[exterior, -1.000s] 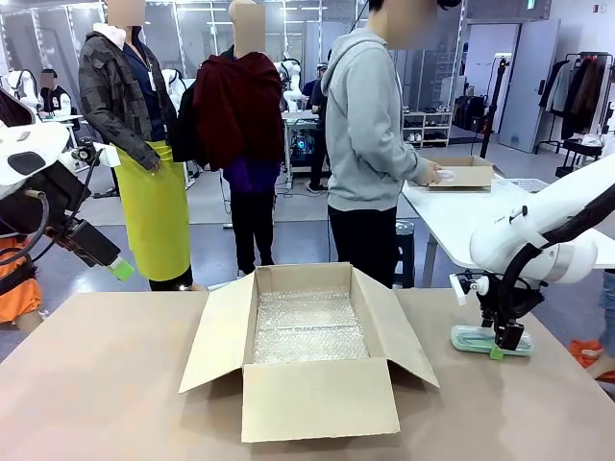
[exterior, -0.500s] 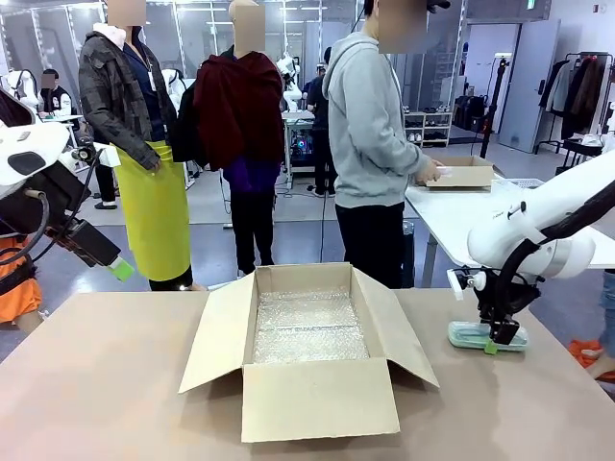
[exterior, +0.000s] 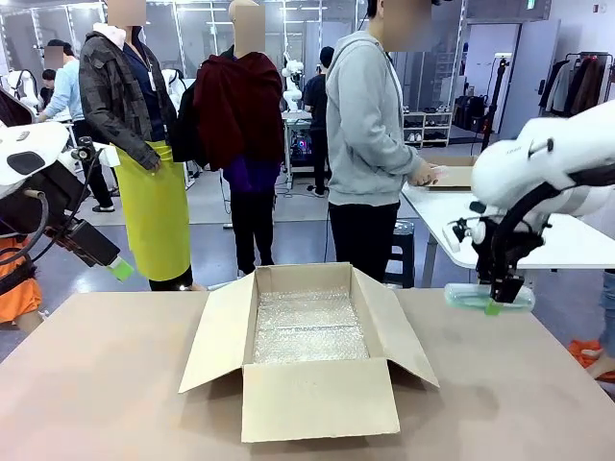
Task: Pack the glasses set securely to prepare it for shipping.
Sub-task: Place the Glasses case inside the Package Box.
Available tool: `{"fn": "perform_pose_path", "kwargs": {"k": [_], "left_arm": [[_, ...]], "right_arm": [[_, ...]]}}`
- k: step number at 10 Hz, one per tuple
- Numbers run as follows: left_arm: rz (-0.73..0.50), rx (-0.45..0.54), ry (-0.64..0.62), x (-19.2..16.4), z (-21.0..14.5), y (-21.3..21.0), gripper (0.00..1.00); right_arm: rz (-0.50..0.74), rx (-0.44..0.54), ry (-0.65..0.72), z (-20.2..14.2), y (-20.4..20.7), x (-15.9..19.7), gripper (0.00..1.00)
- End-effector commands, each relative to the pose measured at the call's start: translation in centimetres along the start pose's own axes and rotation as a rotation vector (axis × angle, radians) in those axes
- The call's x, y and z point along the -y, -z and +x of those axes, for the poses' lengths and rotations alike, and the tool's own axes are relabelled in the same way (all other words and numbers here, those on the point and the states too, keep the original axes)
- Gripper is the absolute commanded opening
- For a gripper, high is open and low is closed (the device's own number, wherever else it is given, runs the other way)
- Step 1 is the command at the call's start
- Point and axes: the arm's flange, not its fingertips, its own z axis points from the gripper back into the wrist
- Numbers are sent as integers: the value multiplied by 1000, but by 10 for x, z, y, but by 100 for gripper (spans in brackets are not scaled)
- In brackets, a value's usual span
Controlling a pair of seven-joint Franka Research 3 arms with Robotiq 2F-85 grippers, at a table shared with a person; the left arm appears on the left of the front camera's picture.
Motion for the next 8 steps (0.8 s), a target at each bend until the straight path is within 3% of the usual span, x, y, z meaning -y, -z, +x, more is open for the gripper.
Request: {"fn": "perform_pose_path", "kwargs": {"k": [1, 4, 5, 8], "left_arm": [[-8, 22, 9, -2, 1, -1, 100], [-8, 22, 9, -2, 1, -1, 100], [-8, 22, 9, -2, 1, -1, 100], [-8, 22, 9, -2, 1, -1, 100]], "right_arm": [[-7, -10, 21, 9, -7, -9, 35], [-54, 26, 72, 13, -11, -17, 35], [-18, 3, 6, 14, -18, -10, 35], [-18, 3, 6, 14, -18, -10, 35]]}}
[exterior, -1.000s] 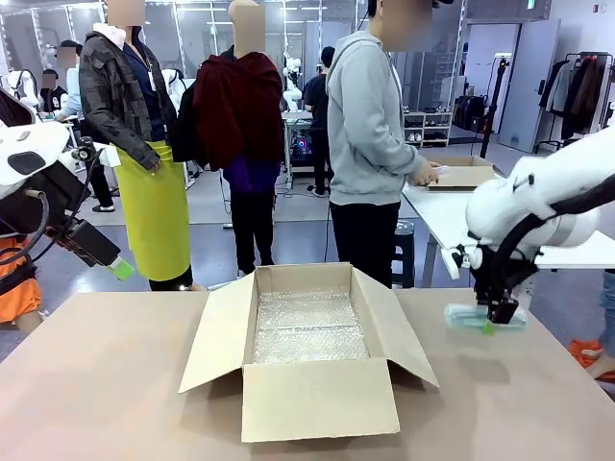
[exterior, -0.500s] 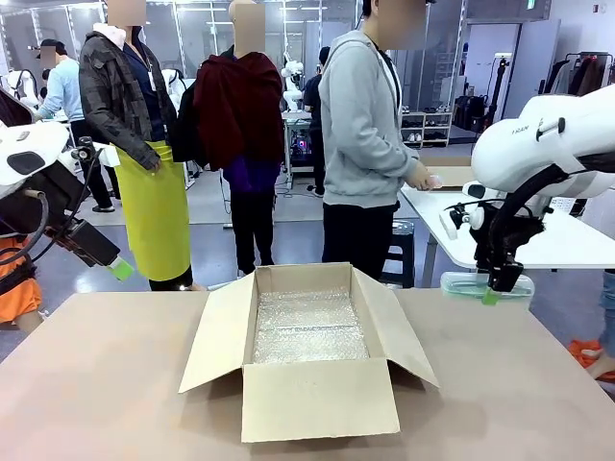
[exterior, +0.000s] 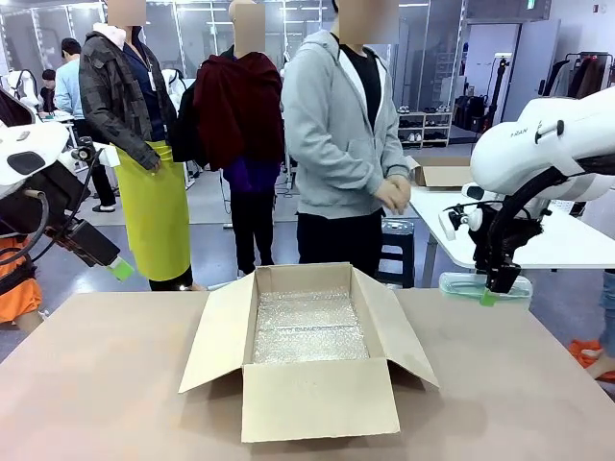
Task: Pack the glasses set securely to prepare it for shipping.
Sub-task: Place the Glasses case inside the Package Box.
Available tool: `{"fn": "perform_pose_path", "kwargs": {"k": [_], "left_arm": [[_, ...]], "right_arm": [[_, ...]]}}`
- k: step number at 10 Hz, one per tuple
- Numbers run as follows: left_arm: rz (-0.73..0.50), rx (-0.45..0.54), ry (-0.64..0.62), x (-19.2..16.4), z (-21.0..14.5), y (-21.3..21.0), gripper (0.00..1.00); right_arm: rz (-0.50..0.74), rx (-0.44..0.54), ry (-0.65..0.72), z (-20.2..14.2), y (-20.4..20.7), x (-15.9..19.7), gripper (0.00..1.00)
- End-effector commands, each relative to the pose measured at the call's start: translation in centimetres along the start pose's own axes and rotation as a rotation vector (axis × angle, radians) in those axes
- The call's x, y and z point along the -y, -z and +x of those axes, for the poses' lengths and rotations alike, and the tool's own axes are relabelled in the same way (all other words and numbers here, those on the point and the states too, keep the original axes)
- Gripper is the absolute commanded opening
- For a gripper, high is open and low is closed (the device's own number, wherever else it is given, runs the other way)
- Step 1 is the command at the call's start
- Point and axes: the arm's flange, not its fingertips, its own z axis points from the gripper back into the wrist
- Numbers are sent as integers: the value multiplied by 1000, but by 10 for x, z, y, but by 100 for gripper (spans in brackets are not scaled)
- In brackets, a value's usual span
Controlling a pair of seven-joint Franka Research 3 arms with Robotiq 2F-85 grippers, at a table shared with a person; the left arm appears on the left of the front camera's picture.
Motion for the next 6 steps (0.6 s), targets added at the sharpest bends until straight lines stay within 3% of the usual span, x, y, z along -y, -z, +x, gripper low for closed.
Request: {"fn": "perform_pose_path", "kwargs": {"k": [1, 2, 4, 6], "left_arm": [[-8, 22, 10, -2, 1, -1, 100], [-8, 22, 10, -2, 1, -1, 100], [-8, 22, 10, -2, 1, -1, 100], [-8, 22, 10, -2, 1, -1, 100]], "right_arm": [[0, 0, 1, 0, 0, 0, 64], [-37, -43, -72, 19, -10, -7, 64], [-105, -19, -131, 79, -35, 4, 64], [-55, -49, -226, 161, -46, 26, 64]]}}
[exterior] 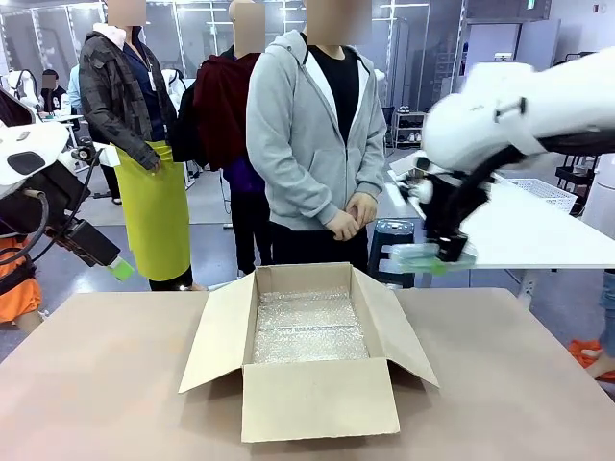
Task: Pack the glasses set securely to prepare it for shipping.
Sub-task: Place the Glasses case inside the Package Box.
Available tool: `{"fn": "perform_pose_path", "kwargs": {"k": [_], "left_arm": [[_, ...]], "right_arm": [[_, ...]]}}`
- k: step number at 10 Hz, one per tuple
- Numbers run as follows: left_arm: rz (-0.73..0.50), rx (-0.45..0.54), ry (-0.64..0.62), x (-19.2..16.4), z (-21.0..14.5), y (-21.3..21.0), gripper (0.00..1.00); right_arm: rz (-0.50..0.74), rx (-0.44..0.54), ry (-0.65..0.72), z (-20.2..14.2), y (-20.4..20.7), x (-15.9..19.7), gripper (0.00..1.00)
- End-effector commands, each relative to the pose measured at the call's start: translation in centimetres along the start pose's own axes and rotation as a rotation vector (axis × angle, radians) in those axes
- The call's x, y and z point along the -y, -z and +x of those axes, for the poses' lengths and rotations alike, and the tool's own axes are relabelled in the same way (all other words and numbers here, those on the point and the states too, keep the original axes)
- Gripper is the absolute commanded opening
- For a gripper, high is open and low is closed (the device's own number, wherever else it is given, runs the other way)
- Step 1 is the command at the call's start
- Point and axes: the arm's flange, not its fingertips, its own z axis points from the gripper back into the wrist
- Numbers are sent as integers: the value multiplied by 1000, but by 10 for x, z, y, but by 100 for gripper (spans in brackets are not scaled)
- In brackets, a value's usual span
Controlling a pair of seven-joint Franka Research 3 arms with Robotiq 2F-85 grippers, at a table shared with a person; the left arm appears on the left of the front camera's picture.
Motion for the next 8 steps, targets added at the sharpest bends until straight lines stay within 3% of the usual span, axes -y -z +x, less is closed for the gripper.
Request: {"fn": "perform_pose_path", "kwargs": {"k": [1, 4, 8], "left_arm": [[-9, 23, 9, -2, 1, -1, 100], [-9, 23, 9, -2, 1, -1, 100], [-9, 23, 9, -2, 1, -1, 100]], "right_arm": [[53, -41, 22, 57, 8, 51, 64], [79, -6, 18, 149, 44, 76, 64], [14, -18, 95, 205, 124, 65, 64]]}}
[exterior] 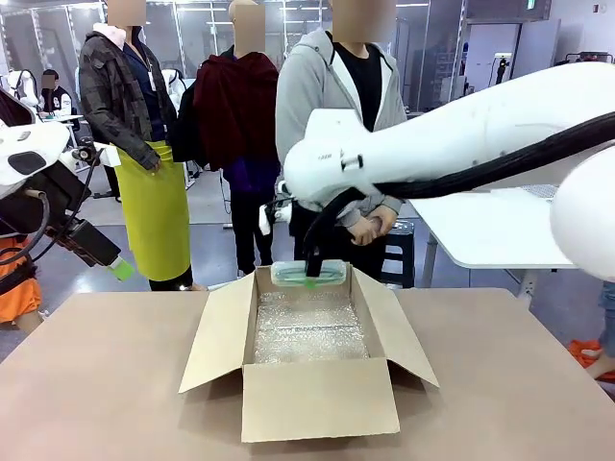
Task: Pack the glasses set securely to prepare it for shipping.
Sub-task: Place the Glasses case inside the Package Box.
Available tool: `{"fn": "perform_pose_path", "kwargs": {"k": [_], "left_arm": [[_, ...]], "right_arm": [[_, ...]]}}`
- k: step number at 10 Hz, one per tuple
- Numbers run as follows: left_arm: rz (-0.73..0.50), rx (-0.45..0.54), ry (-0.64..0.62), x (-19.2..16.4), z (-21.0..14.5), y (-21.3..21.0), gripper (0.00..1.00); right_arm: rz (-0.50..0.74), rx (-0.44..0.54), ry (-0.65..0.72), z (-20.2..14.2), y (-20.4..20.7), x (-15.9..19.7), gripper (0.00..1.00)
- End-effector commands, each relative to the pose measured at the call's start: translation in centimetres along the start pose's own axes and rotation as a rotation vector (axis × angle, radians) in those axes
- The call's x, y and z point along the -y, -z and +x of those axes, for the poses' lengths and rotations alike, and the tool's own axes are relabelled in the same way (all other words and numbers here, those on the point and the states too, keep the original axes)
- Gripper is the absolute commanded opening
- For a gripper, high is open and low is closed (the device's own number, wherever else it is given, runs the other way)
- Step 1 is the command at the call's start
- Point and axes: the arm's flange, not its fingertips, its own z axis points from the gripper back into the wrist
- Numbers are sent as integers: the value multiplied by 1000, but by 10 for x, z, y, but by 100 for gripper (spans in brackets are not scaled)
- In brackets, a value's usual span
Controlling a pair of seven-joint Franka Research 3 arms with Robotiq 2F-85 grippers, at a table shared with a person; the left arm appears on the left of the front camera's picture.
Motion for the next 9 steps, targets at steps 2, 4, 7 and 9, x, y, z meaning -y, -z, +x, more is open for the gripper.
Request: {"fn": "perform_pose_path", "kwargs": {"k": [2, 4, 7, 9], "left_arm": [[-10, 23, 8, -2, 1, -1, 100], [-10, 23, 8, -2, 1, -1, 100], [-10, 23, 8, -2, 1, -1, 100], [-10, 23, 8, -2, 1, -1, 100]], "right_arm": [[-60, -80, -1, 7, 51, 4, 64], [-51, -94, 14, 0, 76, 18, 64], [21, -84, 21, -5, 101, 20, 64], [37, -70, 16, -5, 100, 20, 64]]}}
